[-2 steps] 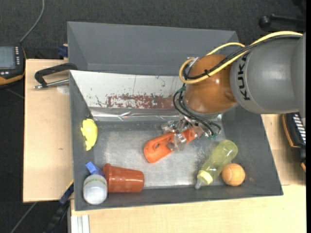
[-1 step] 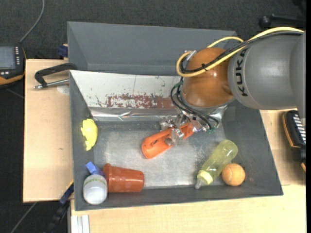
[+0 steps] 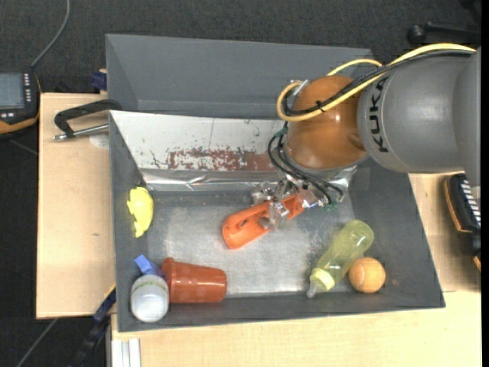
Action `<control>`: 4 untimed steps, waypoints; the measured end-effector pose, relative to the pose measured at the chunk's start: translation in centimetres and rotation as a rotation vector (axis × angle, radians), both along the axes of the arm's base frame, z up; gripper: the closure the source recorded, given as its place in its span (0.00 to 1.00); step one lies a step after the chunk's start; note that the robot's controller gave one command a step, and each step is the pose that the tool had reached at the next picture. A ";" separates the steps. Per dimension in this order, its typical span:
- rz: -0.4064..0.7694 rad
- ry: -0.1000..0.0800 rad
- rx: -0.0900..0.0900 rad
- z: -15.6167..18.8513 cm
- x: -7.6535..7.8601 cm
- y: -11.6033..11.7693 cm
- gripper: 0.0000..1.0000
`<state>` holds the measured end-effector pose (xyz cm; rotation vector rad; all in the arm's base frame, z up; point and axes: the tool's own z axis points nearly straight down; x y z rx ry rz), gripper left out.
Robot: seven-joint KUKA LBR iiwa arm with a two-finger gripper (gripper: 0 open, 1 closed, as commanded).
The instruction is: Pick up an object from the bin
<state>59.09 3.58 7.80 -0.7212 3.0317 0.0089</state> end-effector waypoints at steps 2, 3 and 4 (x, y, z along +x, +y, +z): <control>0.012 -0.006 0.002 -0.5 0.7 -0.3 1.00; -0.031 -0.008 0.006 -0.1 1.1 -0.9 1.00; -0.022 -0.010 0.006 -0.2 1.2 -1.2 1.00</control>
Offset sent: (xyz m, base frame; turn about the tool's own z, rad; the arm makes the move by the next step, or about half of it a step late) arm 0.0071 -0.0053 -0.0080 -0.0140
